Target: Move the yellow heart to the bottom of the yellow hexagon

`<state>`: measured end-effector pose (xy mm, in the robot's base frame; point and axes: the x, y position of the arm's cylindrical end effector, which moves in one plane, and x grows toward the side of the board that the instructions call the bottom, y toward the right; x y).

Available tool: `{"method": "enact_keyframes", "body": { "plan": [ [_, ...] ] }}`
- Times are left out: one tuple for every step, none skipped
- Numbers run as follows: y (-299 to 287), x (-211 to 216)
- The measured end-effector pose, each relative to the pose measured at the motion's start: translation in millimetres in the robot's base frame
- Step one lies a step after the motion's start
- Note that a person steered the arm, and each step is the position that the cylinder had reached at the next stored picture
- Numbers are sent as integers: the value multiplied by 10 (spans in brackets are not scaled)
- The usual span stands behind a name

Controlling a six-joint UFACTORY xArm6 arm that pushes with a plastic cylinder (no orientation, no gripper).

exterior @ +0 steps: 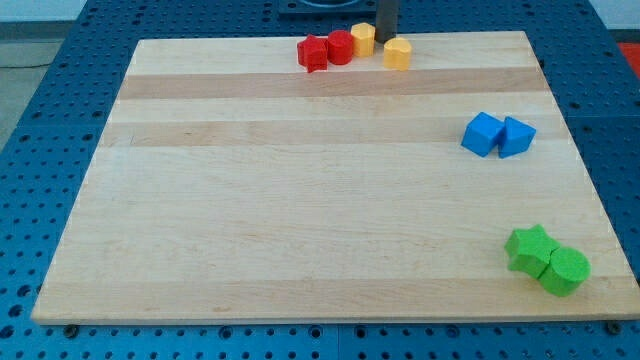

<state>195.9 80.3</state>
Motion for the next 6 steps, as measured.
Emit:
{"method": "enact_keyframes", "body": {
  "plan": [
    [-62,71],
    [-36,70],
    [177,69],
    [544,76],
    [549,437],
    [419,531]
  ]
}}
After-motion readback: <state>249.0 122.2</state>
